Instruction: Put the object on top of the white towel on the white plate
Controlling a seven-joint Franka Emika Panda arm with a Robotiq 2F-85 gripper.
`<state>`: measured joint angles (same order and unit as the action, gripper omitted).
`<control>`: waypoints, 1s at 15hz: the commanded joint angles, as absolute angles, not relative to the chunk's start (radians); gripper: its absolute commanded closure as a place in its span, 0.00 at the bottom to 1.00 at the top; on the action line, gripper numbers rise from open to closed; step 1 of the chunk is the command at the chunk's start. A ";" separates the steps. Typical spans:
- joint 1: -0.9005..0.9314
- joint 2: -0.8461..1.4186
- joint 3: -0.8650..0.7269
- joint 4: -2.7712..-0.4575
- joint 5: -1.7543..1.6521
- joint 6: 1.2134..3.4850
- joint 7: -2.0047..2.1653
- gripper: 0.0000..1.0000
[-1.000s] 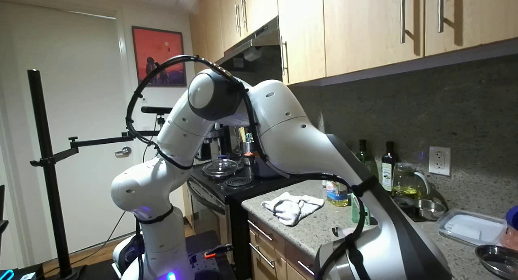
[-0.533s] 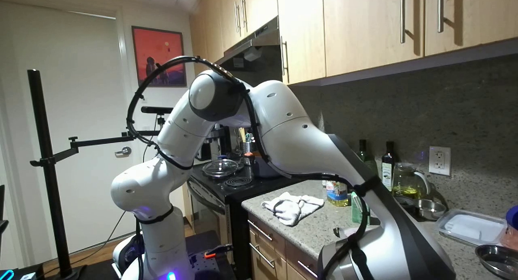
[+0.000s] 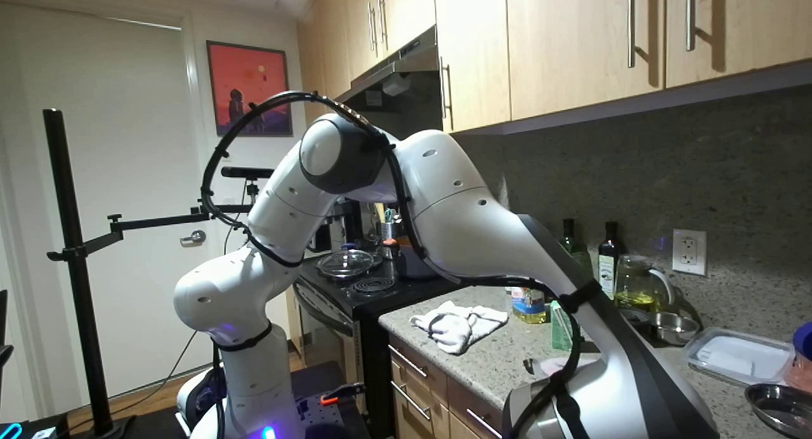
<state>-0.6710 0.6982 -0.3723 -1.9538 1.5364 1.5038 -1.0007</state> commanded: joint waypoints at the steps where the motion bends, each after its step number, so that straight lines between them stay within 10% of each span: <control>1: -0.674 0.715 -0.366 -1.926 1.543 1.485 -0.988 0.95; 15: -0.663 0.745 -0.369 -1.908 1.561 1.518 -0.977 0.95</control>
